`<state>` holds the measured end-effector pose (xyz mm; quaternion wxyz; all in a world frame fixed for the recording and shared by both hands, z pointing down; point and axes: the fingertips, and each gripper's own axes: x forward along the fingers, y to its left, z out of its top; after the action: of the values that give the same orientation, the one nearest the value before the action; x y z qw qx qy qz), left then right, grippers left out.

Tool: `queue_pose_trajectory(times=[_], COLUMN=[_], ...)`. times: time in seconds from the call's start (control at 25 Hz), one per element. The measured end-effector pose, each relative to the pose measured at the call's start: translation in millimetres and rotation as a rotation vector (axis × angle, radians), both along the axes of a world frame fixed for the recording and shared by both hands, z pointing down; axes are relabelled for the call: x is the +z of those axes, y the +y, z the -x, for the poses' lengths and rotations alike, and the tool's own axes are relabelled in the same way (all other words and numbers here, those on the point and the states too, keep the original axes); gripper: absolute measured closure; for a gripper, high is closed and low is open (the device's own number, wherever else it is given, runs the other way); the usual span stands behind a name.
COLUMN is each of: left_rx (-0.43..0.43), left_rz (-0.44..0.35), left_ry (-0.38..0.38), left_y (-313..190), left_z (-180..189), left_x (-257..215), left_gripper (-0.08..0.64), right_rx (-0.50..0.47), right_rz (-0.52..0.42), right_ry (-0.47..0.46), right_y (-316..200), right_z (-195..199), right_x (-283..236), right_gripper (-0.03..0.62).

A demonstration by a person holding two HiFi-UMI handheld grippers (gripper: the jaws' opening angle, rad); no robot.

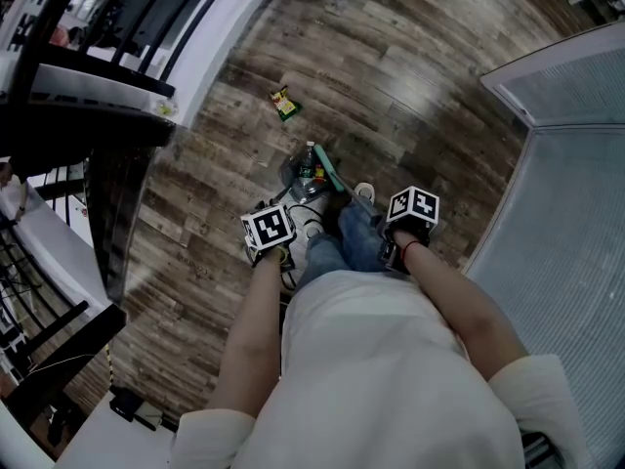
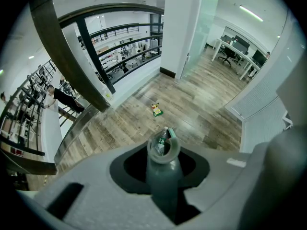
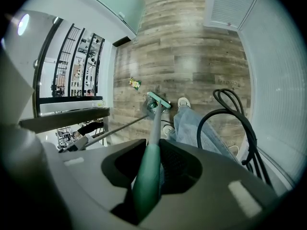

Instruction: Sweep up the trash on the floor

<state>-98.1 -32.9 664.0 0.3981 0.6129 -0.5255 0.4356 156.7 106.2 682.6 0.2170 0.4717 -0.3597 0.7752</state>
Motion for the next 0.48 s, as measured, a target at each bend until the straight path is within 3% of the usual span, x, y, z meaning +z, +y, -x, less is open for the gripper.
queue_pose_trajectory(times=[0.36, 0.48], left_rx=[0.000, 0.005], left_rz=[-0.015, -0.003], left_ry=[0.002, -0.045], left_y=[1, 5], left_z=[7, 15], left_x=[3, -6], left_gripper=[0.468, 0.469], right_rx=[-0.002, -0.018], right_rz=[-0.018, -0.036], right_ry=[0.027, 0.046], right_y=[-1, -5], right_z=[-4, -7], right_x=[-7, -12], right_gripper=[0.495, 0.495])
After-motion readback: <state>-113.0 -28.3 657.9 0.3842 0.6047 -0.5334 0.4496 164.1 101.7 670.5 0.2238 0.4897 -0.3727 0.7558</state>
